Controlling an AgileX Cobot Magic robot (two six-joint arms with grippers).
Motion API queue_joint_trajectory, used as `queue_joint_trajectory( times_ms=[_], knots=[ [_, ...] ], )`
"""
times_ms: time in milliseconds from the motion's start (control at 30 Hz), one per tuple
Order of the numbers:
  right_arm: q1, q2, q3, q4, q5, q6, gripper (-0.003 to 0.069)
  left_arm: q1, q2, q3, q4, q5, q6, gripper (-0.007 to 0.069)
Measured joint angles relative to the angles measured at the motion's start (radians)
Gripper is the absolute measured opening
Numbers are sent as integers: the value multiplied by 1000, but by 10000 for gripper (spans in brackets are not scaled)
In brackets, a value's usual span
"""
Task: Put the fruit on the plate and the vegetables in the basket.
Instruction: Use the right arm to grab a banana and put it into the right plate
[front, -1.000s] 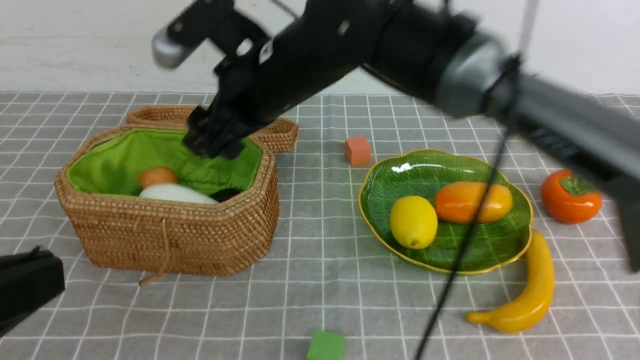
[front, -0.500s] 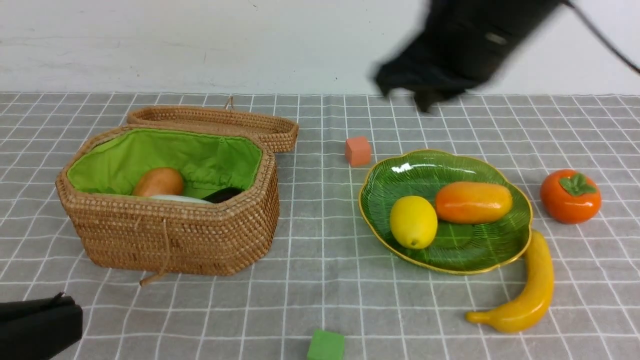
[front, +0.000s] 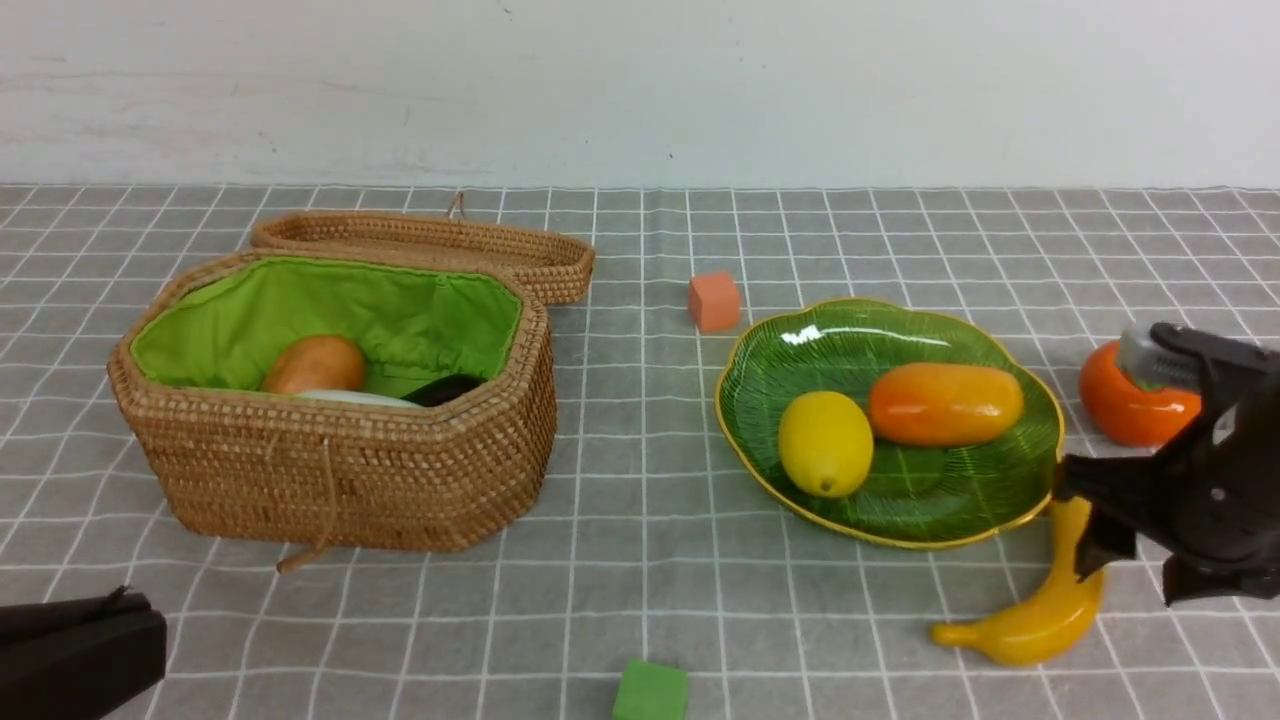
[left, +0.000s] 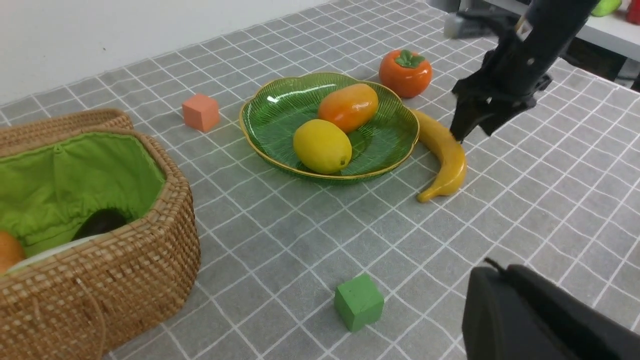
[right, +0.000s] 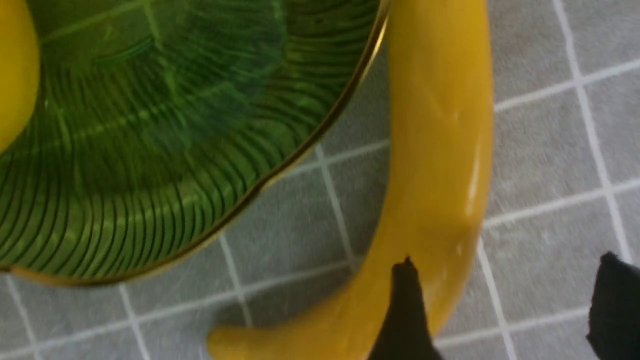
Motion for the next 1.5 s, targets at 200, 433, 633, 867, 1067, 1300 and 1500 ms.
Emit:
queue_joint_trajectory(
  times_ms=[200, 433, 633, 867, 1067, 1300, 1500],
  knots=[
    [-3, 147, -23, 33, -70, -26, 520, 0, 0, 0, -1, -11, 0, -8],
    [-4, 154, -38, 21, -35, -35, 325, 0, 0, 0, -1, -14, 0, -8],
    [-4, 53, -94, 43, 125, -28, 316, 0, 0, 0, -1, -19, 0, -6],
    [-4, 52, -206, 212, 6, -21, 316, 0, 0, 0, -7, -21, 0, -7],
    [-4, 186, -294, 348, 1, -21, 316, 0, 0, 0, -25, -21, 0, -7],
    [-4, 221, -332, 385, 27, -21, 402, 0, 0, 0, -39, -21, 0, -7],
    [-4, 211, -420, 324, 174, -87, 641, 0, 0, 0, -41, -42, 0, -3]
  ],
)
